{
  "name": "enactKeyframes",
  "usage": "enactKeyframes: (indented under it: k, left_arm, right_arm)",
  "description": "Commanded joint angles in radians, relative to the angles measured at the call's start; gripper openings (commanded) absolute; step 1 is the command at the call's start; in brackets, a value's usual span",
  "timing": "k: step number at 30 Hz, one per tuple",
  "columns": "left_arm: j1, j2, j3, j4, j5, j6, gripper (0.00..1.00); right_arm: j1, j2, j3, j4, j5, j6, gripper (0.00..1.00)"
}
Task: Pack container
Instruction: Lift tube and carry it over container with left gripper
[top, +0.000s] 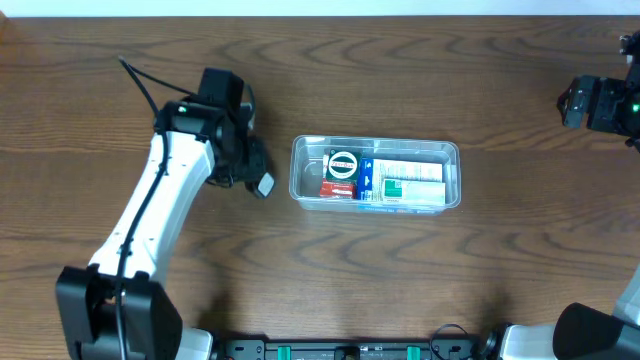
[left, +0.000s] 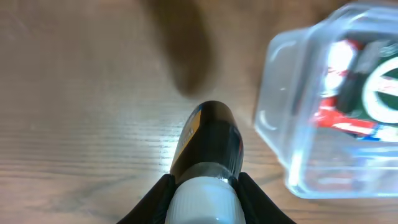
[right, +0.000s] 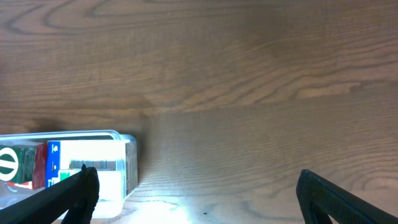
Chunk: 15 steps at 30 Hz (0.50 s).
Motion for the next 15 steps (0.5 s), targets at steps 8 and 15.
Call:
enactKeyframes:
  k: [8,15]
  left_arm:
    - [-0.021,-0.107,0.186,-0.035,0.014,-0.142,0.30]
    - [-0.140,-0.112,0.187,0.033,-0.016,-0.231,0.30]
  right_arm:
    - [-0.007,0.005,0.003,-0.001,-0.001,0.014,0.99]
    - [-0.007,0.004,0.003,-0.001,-0.001,0.014,0.99]
